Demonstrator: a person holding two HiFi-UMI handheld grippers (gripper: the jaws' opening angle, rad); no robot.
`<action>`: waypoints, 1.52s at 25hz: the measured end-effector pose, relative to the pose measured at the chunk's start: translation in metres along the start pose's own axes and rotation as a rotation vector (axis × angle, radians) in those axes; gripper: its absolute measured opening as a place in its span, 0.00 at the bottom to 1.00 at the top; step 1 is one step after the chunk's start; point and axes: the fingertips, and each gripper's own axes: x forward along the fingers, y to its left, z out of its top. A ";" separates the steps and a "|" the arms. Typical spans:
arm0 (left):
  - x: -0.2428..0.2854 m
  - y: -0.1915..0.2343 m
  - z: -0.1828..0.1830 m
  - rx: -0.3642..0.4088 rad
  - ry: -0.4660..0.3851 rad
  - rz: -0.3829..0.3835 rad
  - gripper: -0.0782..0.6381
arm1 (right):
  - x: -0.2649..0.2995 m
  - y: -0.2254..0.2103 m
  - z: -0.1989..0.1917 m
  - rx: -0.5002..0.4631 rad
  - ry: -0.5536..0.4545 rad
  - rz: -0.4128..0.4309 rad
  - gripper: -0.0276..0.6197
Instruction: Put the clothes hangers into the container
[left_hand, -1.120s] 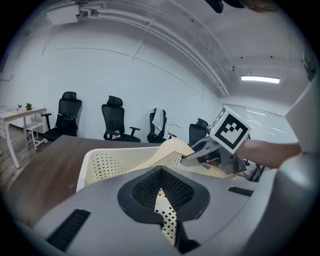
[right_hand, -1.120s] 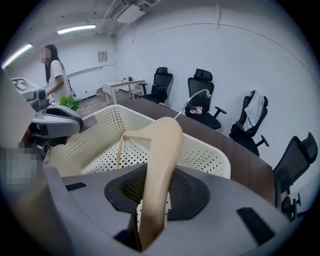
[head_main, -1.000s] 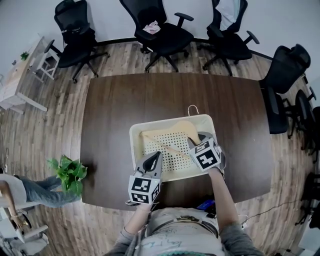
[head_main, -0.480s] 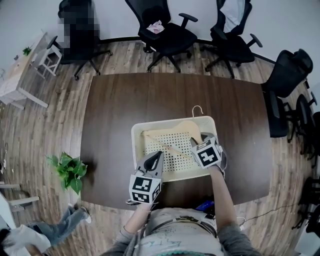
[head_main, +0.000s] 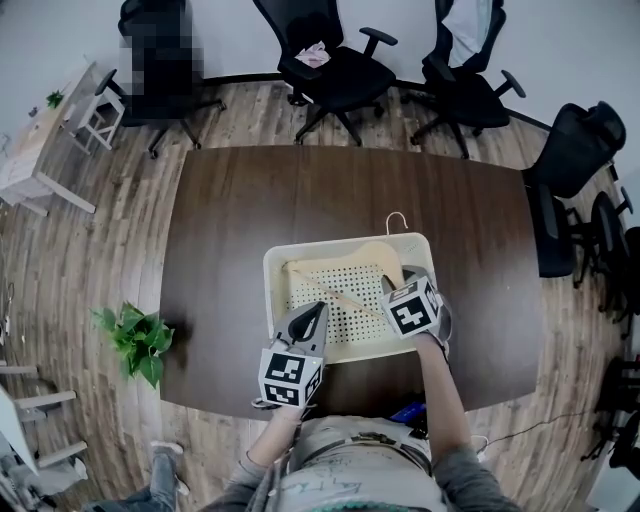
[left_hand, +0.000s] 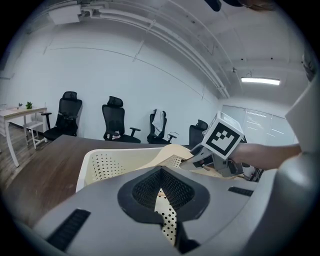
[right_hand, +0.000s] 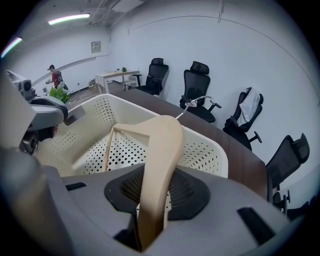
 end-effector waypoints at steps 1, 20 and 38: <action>0.000 0.000 0.000 0.001 0.000 -0.001 0.12 | 0.001 0.000 0.000 -0.003 0.001 -0.007 0.20; 0.003 0.001 0.002 -0.004 0.000 -0.015 0.12 | 0.012 -0.017 -0.012 -0.147 0.117 -0.218 0.19; 0.006 0.003 0.003 -0.010 -0.004 -0.029 0.12 | 0.017 -0.025 -0.020 -0.208 0.208 -0.322 0.19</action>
